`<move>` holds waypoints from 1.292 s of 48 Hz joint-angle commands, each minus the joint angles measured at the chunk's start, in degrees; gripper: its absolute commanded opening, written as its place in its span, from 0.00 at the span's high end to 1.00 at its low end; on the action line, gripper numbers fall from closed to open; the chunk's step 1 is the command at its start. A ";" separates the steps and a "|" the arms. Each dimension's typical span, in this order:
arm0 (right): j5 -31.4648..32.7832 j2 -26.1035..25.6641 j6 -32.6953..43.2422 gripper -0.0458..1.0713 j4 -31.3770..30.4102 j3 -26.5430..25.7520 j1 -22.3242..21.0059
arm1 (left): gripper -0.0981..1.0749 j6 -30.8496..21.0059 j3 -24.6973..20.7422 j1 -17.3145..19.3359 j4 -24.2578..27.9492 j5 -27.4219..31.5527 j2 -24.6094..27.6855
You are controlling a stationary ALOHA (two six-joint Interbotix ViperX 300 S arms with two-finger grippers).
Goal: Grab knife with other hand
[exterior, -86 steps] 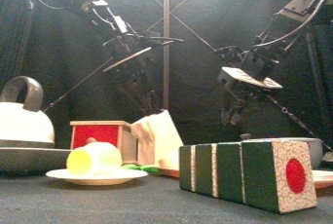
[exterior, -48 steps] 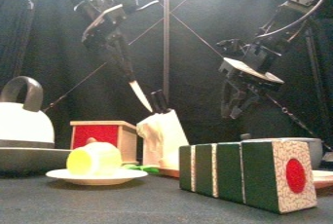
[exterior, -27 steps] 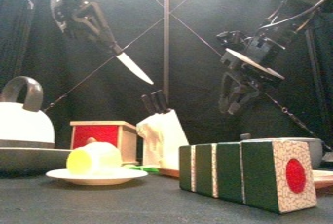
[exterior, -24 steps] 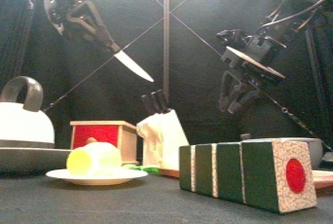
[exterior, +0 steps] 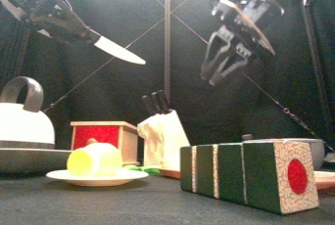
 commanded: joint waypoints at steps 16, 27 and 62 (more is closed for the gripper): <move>-8.26 2.64 -2.29 0.30 4.22 -5.36 1.49 | 0.51 0.79 -0.35 1.85 1.05 -1.49 2.37; -13.01 3.34 -2.46 0.30 13.89 -7.91 1.14 | 0.51 0.79 0.88 1.93 -2.81 -1.14 0.18; -3.08 7.73 -16.61 0.30 39.46 -13.27 -4.31 | 0.51 0.88 1.41 2.11 -4.31 -1.14 0.88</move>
